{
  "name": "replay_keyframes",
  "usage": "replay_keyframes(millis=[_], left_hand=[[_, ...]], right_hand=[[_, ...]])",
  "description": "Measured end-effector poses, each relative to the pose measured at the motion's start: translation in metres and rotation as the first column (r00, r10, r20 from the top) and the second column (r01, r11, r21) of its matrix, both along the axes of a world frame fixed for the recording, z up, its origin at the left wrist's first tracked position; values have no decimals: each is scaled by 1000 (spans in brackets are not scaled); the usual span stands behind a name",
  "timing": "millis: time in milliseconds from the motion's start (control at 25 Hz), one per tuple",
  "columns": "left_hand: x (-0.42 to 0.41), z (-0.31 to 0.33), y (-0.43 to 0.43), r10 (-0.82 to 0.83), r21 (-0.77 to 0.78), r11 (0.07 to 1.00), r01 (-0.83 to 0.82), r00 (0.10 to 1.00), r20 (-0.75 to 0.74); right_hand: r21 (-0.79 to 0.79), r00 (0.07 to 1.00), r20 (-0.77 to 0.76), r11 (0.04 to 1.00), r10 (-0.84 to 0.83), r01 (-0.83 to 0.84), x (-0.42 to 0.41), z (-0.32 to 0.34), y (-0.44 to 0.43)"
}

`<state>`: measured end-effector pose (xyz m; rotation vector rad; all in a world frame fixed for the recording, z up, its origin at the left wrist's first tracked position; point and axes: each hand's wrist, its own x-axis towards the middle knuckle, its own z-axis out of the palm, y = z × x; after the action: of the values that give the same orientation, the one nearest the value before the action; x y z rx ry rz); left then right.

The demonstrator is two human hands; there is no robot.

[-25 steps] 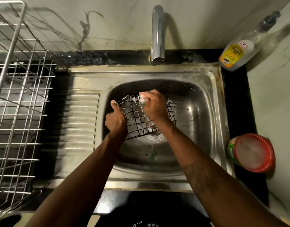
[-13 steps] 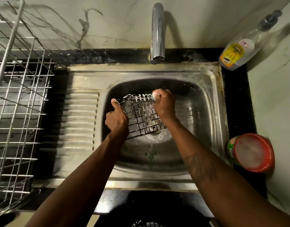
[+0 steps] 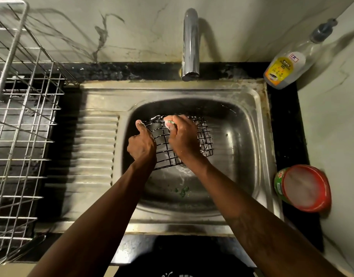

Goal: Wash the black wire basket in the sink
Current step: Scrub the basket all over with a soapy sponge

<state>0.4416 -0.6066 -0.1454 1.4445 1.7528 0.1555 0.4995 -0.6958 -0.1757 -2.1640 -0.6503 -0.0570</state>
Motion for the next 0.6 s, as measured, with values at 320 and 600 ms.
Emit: replay_keyframes(millis=[320, 600], left_hand=[[3, 3, -3, -10, -15, 1000, 10, 1000, 25], [2, 5, -1, -1, -11, 1000, 1, 1000, -17]], right_hand=[[-268, 929, -259, 944, -263, 193, 48, -40, -50], [12, 999, -44, 1000, 21, -21, -22, 5, -4]])
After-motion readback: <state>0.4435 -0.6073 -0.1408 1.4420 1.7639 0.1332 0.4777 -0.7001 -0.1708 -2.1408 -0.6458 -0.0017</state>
